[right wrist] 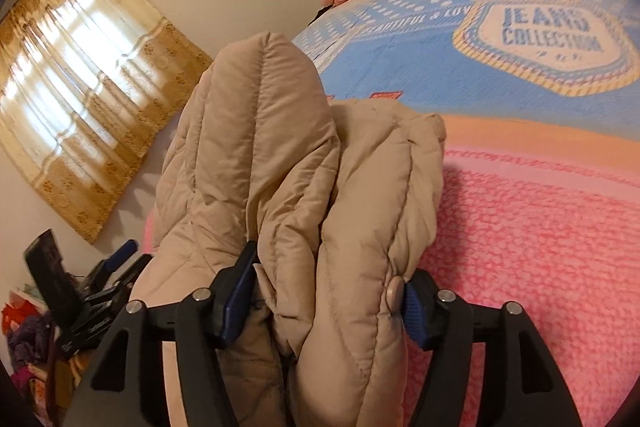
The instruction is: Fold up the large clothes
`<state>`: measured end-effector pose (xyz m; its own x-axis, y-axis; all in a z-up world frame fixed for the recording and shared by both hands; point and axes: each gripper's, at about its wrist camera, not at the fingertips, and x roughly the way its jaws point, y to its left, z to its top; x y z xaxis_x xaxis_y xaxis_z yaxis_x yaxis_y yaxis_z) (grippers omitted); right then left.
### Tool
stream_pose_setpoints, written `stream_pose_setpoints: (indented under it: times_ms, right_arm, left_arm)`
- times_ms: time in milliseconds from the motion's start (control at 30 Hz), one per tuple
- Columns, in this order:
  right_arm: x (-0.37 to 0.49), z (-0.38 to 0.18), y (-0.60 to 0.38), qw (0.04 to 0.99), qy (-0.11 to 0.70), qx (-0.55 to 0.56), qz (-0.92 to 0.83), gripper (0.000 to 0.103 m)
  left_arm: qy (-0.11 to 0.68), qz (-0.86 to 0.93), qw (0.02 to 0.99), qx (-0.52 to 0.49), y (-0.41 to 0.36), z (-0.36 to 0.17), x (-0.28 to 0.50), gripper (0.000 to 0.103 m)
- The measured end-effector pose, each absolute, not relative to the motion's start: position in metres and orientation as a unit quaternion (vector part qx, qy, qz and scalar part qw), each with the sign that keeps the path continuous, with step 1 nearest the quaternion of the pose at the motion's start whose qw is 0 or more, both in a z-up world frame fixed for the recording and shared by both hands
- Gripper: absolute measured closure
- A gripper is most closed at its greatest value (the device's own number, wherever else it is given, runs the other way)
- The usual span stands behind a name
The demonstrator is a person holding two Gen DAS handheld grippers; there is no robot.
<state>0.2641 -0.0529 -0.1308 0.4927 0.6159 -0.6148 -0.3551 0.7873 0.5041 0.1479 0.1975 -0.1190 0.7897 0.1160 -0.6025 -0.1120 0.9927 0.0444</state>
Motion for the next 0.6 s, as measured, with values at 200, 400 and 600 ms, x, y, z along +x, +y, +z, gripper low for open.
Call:
stream_pose_setpoints:
  times_ms: [200,400,600]
  right_arm:
    - [0.217,-0.091,-0.067,0.900,0.360,0.110,0.221,0.033]
    - [0.145,-0.041,-0.063,0.936,0.274,0.067,0.208,0.030]
    - [0.102,-0.003,-0.045,0.946,0.228,0.037,0.230,0.028]
  left_arm:
    - [0.265,0.062,0.962,0.006,0.183,-0.080,0.102,0.001]
    - [0.216,0.064,0.974,-0.005,0.176,-0.040,0.071,0.000]
    - [0.173,0.052,0.983,-0.019,0.171,-0.014,0.050,0.000]
